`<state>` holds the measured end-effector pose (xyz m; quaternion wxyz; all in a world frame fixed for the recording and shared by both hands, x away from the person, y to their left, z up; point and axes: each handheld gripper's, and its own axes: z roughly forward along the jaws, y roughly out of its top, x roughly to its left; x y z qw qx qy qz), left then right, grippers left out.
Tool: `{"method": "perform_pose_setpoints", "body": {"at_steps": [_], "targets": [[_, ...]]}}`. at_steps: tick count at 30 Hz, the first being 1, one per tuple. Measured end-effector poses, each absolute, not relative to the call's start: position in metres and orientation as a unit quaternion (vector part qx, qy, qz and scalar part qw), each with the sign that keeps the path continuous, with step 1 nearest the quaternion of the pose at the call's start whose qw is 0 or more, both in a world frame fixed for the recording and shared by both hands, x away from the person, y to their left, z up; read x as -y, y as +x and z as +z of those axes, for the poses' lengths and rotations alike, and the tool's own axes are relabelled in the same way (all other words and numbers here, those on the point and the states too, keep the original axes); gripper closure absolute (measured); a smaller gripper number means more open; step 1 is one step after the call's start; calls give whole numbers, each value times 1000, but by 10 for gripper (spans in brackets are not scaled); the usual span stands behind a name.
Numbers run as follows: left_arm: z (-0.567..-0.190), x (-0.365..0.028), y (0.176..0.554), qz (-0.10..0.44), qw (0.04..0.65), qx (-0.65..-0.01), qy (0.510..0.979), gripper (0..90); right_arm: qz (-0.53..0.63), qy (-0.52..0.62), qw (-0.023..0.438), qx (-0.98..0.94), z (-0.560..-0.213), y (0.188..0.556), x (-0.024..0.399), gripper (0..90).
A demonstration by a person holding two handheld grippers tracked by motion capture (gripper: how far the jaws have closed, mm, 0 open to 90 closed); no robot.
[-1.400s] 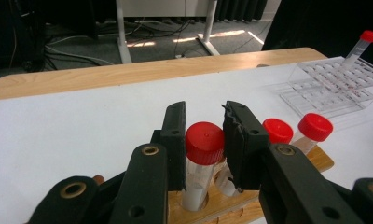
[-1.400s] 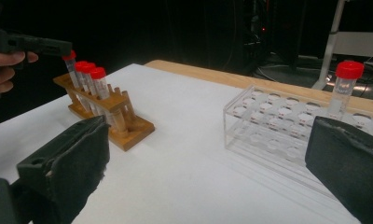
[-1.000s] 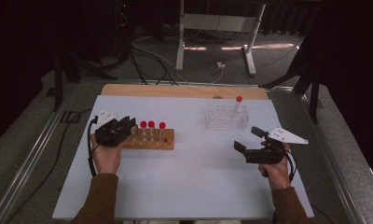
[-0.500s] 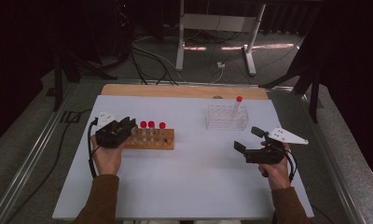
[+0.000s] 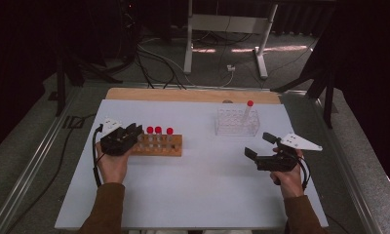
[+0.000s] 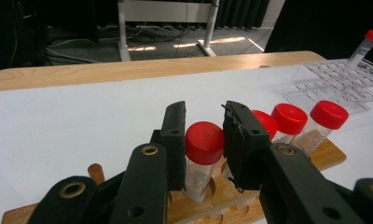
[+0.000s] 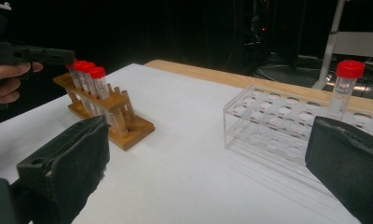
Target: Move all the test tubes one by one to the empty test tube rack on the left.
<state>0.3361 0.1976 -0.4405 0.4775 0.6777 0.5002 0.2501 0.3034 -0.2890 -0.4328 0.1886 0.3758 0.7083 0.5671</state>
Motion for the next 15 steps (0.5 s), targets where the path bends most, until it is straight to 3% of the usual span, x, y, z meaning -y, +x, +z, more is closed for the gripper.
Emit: {"method": "perform_pose_setpoints", "body": {"at_steps": [15], "targets": [[-428,-202,309,257,518,-496,648,163,567,376,191,-707,-432,303,289,0]]}}
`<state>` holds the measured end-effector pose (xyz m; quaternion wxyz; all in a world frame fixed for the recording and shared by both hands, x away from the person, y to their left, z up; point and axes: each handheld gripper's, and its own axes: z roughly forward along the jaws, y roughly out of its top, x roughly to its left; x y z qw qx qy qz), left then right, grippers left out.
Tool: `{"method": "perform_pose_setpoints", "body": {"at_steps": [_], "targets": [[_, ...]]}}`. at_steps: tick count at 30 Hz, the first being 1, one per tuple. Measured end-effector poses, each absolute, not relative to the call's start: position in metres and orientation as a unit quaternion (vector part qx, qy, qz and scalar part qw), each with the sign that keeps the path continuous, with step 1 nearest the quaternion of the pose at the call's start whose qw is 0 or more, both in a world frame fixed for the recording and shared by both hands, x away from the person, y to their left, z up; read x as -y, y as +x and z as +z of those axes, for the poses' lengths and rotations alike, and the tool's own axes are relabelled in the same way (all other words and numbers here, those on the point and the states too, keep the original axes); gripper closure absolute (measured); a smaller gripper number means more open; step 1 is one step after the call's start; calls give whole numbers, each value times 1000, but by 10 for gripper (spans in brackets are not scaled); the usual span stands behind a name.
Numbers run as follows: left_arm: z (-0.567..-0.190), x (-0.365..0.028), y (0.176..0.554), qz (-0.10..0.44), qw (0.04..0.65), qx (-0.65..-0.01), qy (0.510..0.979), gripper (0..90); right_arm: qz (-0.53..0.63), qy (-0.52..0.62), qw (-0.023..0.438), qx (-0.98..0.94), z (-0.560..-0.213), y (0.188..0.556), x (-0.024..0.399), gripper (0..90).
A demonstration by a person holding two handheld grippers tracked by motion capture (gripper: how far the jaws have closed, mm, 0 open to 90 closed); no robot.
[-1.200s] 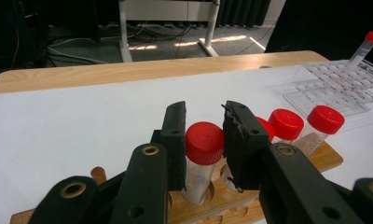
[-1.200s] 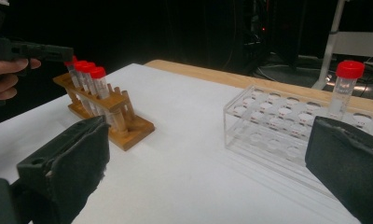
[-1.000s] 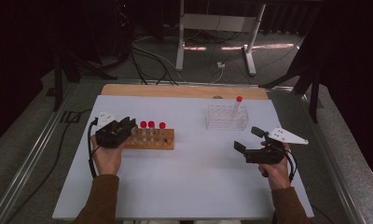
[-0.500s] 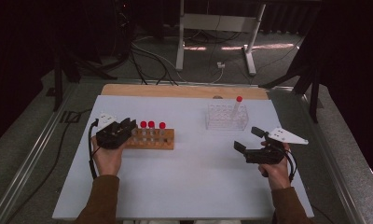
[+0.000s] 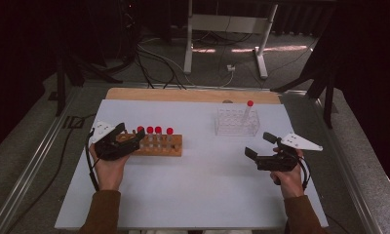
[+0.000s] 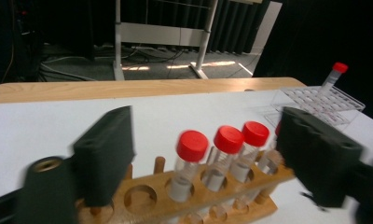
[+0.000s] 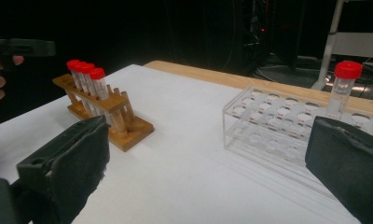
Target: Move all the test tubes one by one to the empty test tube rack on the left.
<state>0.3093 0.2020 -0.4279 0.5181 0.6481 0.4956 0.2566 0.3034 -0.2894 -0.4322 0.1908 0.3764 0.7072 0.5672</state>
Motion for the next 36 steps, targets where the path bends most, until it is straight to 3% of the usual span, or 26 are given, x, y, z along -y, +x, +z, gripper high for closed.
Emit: {"method": "perform_pose_setpoints", "body": {"at_steps": [7,24,36], "targets": [[-430,-202,296,256,515,-490,655,6,564,378,195,-708,-430,305,288,0],[-439,-203,281,249,526,-482,655,5,559,394,226,-694,-412,336,285,0],[-439,-204,278,243,530,-487,651,5,526,440,259,-680,-410,396,286,30]]}}
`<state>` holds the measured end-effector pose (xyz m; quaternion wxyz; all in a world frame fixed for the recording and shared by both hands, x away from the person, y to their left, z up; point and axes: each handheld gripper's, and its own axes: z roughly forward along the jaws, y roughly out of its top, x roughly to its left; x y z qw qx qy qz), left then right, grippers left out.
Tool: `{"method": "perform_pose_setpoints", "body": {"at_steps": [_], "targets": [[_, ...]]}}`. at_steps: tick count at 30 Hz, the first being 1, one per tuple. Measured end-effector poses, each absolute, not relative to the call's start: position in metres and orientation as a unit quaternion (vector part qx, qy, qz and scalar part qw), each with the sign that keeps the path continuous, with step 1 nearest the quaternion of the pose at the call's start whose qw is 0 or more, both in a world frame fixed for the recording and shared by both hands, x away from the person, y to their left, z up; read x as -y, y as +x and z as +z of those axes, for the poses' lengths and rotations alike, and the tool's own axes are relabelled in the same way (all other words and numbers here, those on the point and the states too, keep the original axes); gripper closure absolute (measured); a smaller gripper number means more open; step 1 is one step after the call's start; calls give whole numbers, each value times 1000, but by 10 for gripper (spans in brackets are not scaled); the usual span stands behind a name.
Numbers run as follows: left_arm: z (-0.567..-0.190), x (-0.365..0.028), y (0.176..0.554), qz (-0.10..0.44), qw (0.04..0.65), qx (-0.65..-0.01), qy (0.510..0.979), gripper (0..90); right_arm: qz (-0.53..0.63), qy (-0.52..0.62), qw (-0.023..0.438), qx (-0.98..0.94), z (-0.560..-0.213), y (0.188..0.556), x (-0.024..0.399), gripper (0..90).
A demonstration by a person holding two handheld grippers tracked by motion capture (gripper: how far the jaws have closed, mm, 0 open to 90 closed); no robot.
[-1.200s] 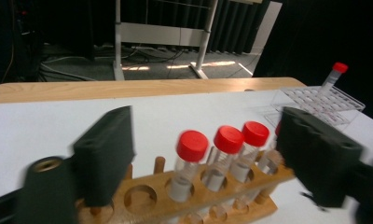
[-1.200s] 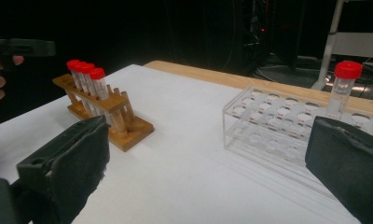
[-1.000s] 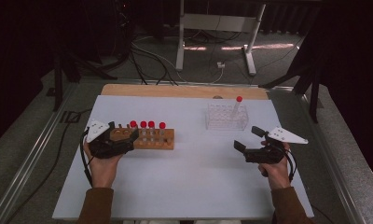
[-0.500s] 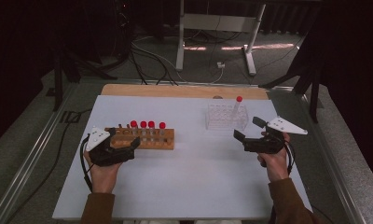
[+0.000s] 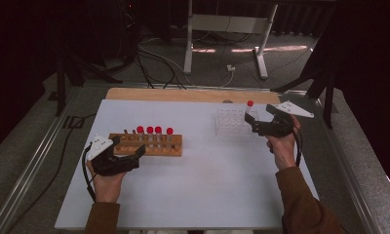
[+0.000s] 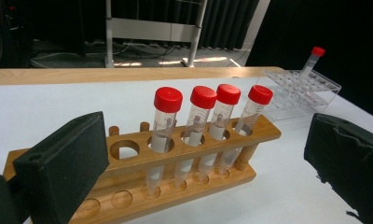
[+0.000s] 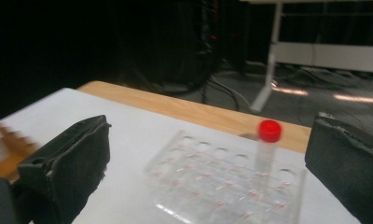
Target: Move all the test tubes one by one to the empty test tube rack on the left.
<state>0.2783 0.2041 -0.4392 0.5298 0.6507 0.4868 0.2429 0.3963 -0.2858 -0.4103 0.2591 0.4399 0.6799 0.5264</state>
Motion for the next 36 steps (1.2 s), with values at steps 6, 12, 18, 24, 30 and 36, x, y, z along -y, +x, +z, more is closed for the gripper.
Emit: {"method": "perform_pose_setpoints", "body": {"at_steps": [6,12,18,24,30,36], "targets": [[-436,-207,278,240,539,-487,644,5,476,481,269,-686,-432,441,281,133],[-436,-209,279,236,544,-488,641,5,435,515,272,-687,-454,467,274,380],[-433,-205,278,236,545,-480,646,6,417,539,266,-682,-469,476,273,713],[-423,-191,278,229,548,-461,660,6,443,513,311,-666,-450,465,275,748],[-400,-159,280,208,555,-425,684,61,509,410,313,-689,-405,414,261,749],[-376,-101,283,213,554,-375,712,227,540,293,245,-750,-395,350,201,749]]}}
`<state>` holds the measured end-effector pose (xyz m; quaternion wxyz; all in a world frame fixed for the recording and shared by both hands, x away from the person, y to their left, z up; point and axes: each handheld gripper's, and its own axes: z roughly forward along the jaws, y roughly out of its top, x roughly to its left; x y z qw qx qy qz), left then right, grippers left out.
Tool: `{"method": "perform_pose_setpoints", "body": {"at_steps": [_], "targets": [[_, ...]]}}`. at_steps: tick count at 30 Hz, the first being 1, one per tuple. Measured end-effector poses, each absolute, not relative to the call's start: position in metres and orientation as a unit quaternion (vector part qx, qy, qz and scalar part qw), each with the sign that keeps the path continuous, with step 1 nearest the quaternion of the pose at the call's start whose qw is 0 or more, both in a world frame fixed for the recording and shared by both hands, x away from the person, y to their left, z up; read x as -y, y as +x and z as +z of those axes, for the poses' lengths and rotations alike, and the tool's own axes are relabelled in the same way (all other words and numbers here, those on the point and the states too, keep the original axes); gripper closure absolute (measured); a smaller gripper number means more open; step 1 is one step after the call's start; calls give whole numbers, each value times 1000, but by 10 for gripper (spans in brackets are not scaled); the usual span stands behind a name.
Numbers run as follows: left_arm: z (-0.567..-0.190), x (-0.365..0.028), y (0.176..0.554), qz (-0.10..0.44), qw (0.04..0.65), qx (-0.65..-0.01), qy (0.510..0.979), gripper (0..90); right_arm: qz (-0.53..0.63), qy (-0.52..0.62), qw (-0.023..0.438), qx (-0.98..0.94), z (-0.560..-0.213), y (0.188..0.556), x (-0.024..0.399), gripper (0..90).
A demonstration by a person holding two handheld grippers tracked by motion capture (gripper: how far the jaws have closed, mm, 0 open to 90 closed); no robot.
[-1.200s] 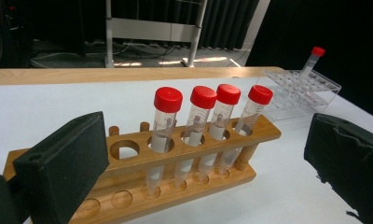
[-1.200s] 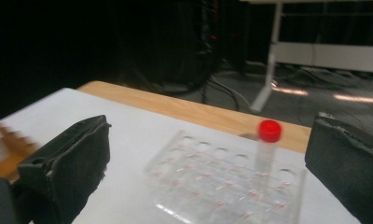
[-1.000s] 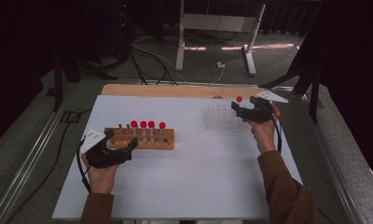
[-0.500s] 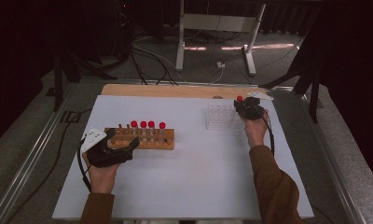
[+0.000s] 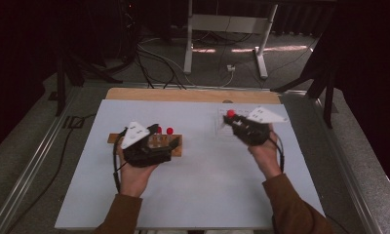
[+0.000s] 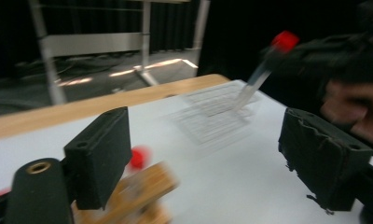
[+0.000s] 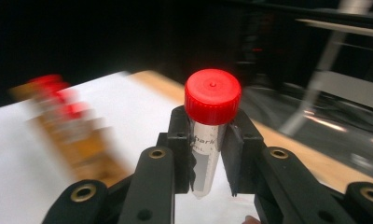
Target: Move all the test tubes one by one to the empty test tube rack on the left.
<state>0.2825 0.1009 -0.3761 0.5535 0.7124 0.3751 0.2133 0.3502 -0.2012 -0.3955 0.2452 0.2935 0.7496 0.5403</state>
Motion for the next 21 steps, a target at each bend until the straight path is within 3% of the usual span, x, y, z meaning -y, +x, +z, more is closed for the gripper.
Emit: {"method": "perform_pose_setpoints", "body": {"at_steps": [5,11,13,16,19,21], "targets": [[-369,-70,285,200,557,-334,733,443,538,239,194,-785,-399,323,153,749],[-374,-64,290,189,551,-327,744,577,536,214,165,-800,-397,313,130,749],[-375,-65,290,186,553,-323,745,673,538,211,160,-800,-397,313,128,749],[-375,-68,290,182,556,-322,744,701,544,212,151,-798,-398,313,129,738],[-371,-81,291,191,562,-339,729,704,550,215,142,-795,-399,313,134,516],[-368,-100,290,211,554,-356,722,704,547,225,139,-794,-400,311,144,430]]}}
